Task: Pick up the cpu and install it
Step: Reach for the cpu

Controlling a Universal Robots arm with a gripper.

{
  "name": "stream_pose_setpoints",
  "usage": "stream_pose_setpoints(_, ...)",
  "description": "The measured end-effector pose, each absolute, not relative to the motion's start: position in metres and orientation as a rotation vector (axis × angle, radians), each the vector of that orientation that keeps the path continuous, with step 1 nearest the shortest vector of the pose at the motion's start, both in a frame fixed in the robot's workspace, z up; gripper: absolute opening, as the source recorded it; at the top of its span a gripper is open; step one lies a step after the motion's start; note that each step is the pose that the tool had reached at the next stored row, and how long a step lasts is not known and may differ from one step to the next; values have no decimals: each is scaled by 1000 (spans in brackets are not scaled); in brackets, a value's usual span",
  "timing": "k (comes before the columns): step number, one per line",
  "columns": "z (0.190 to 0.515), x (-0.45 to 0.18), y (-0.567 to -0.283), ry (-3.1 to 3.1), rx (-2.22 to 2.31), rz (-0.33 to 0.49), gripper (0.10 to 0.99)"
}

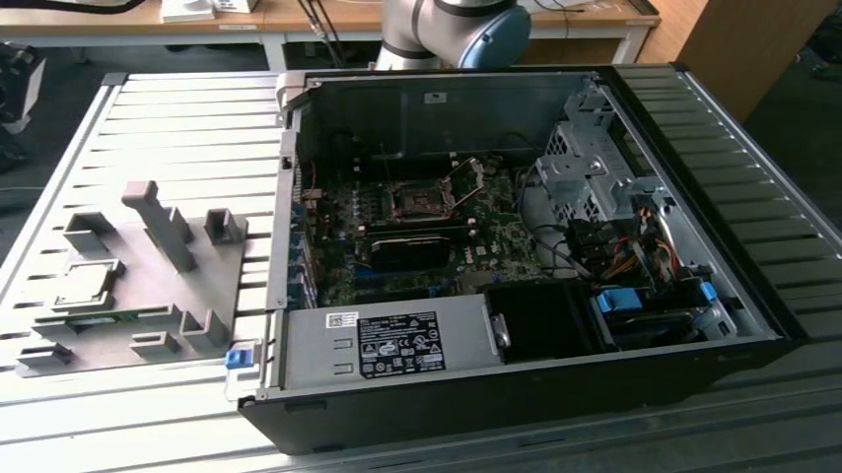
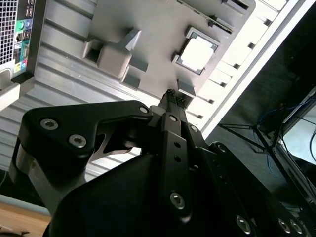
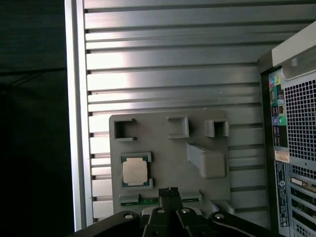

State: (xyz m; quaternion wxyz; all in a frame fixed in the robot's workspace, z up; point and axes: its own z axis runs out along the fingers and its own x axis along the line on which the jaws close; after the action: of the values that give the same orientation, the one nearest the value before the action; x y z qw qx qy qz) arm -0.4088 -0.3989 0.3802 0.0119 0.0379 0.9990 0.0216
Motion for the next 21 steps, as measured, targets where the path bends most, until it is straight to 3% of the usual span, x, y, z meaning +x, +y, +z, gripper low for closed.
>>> stream_pose_setpoints(21,374,-443,-399,3117,118,67,106)
